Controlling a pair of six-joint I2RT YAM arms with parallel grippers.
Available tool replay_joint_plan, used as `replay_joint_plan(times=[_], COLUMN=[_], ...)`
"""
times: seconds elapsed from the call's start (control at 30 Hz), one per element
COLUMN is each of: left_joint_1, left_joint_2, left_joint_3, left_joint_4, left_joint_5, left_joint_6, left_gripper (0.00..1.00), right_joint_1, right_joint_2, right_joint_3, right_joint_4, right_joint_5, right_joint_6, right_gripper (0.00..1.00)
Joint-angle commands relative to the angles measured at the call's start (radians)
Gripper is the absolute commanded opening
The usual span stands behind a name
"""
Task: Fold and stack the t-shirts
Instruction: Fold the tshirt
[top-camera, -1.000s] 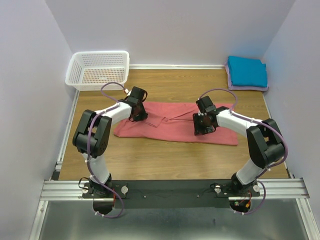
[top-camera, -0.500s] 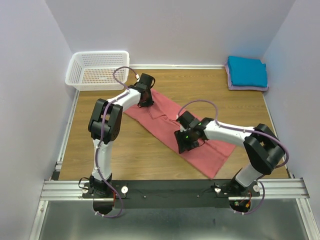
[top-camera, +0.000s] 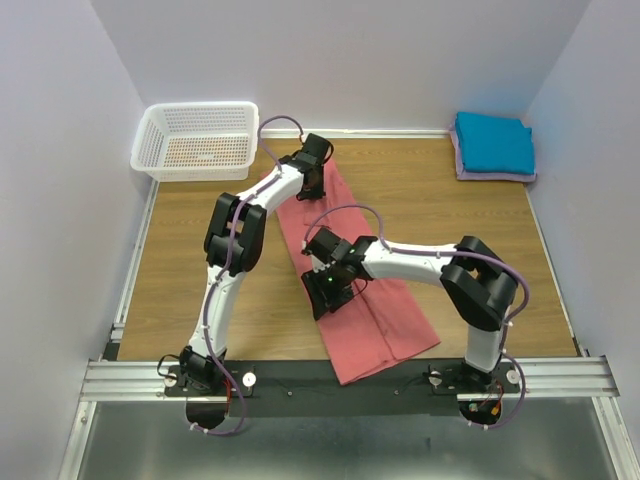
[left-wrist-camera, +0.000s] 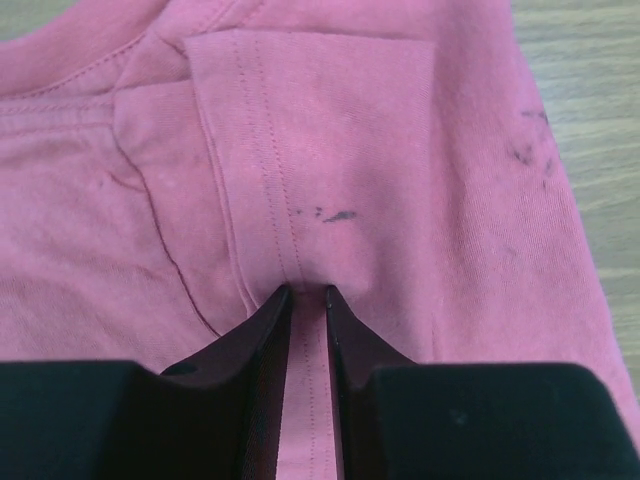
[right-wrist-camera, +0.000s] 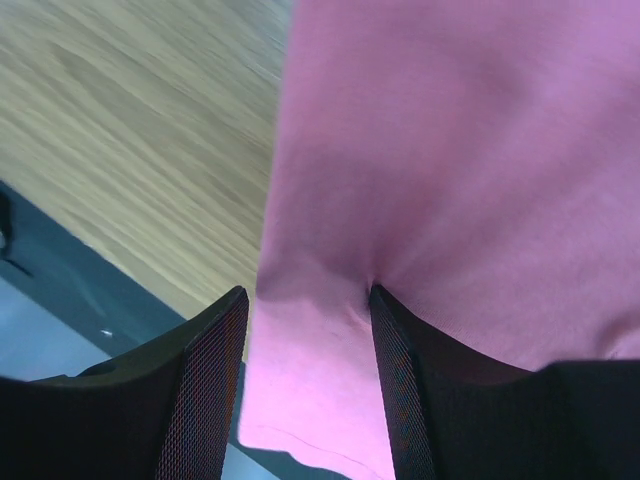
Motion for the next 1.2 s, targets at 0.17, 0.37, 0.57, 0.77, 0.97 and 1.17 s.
replay_joint_plan(times=[0.17, 0.37, 0.57, 0.77, 0.97, 1.17], left_joint_1=[-0.003, -0.003, -0.003, -0.003, -0.003, -0.001], left_joint_2=[0.193, 0.166, 0.129, 0.146, 0.152, 0.147], left_joint_3=[0.148, 0.129, 0.082, 0.08, 0.077, 0.074], left_joint_4=[-0.053, 0.029, 0.108, 0.112, 0.116, 0.116], left_joint_5=[-0.013, 0.007, 0.046, 0.057, 0.055, 0.049], left_joint_6=[0.083, 0.112, 0.128, 0.123, 0.12, 0.118], left_gripper=[0.27, 0.34, 0.38, 0.38, 0.39, 0.39], right_joint_1=[0.051, 0.032, -0.092, -0.187, -0.198, -0.198], right_joint_2=[0.094, -0.099, -0.228, -0.175, -0.098, -0.028], right_joint_3=[0.075, 0.046, -0.025, 0.004, 0.032, 0.064], right_joint_4=[0.002, -0.018, -0.032, -0.027, 0.028, 0.071], right_joint_5=[-0.013, 0.209, 0.389, 0.428, 0.395, 0.383], right_joint_6=[-0.037, -0.077, -0.097, -0.175, -0.197, -0.188], right_gripper=[0.61, 0.6, 0.54, 0.36, 0.33, 0.32])
